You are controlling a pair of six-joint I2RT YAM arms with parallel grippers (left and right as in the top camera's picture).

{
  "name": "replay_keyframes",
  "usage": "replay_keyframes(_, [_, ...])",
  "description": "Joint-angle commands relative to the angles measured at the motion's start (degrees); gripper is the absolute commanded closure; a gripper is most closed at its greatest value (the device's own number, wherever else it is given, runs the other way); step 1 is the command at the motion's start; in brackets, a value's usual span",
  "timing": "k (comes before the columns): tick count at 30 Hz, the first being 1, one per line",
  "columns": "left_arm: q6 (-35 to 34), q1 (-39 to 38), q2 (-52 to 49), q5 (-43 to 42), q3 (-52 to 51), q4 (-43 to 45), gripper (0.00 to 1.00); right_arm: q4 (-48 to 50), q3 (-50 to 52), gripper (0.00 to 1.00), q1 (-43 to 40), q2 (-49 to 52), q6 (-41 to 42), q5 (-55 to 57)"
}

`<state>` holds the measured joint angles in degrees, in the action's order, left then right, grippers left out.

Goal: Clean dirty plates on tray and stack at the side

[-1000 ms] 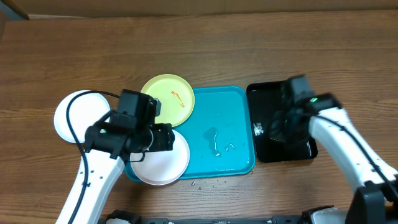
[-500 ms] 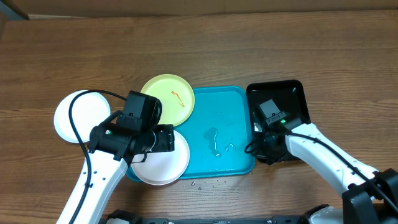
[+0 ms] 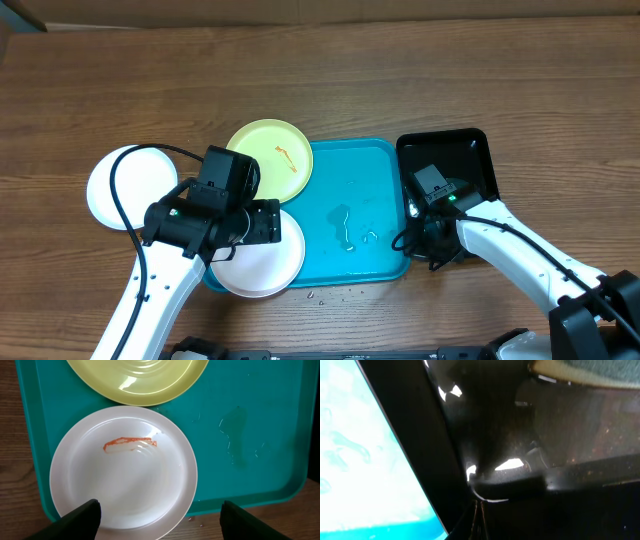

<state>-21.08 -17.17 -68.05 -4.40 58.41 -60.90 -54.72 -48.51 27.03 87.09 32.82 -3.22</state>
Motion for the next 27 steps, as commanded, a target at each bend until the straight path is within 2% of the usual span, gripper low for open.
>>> replay_keyframes(1, [-0.83, -0.11, -0.09, 0.63, -0.68, 0.24, 0.23, -0.44, 0.5, 0.96, 0.26, -0.2, 0.44, -0.98])
replay_keyframes(24, [-0.83, -0.11, -0.09, 1.75, -0.68, 0.33, 0.22, -2.58, 0.44, 0.95, 2.56, -0.2, 0.22, -1.33])
replay_keyframes(27, [-0.83, -0.11, -0.09, 3.39, -0.68, 0.31, 0.18, -3.19, -1.49, 0.93, 1.7, -0.2, -0.13, 2.23])
